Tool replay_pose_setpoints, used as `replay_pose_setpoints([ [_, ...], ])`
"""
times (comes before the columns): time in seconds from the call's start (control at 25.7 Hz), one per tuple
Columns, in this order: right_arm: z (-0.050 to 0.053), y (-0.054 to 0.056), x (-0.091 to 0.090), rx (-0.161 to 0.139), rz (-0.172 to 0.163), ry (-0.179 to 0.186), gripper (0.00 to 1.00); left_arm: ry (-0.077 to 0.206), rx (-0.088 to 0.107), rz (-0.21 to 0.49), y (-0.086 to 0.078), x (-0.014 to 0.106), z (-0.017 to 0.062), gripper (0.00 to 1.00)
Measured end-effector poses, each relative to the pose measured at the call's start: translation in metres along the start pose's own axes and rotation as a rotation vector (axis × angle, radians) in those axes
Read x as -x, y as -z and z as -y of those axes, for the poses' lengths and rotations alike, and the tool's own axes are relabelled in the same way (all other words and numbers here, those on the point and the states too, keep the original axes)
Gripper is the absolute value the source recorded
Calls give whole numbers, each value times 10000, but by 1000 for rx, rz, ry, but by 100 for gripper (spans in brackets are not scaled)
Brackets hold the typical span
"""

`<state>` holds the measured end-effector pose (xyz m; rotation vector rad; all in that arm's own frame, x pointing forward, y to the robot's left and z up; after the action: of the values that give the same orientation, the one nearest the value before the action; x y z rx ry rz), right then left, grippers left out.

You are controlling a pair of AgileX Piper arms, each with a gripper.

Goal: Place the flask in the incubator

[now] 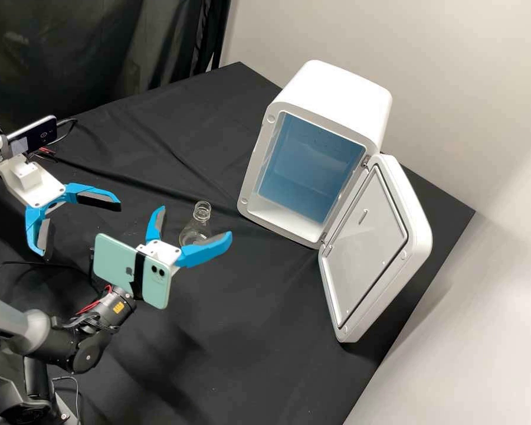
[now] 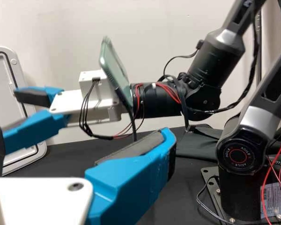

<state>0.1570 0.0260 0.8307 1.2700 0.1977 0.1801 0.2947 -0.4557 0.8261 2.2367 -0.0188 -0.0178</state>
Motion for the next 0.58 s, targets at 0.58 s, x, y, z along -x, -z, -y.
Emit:
replay_pose_setpoints([
  [0.58, 582, 218, -328, -80, -116, 238, 100, 76, -46, 22, -5, 26, 61, 100],
])
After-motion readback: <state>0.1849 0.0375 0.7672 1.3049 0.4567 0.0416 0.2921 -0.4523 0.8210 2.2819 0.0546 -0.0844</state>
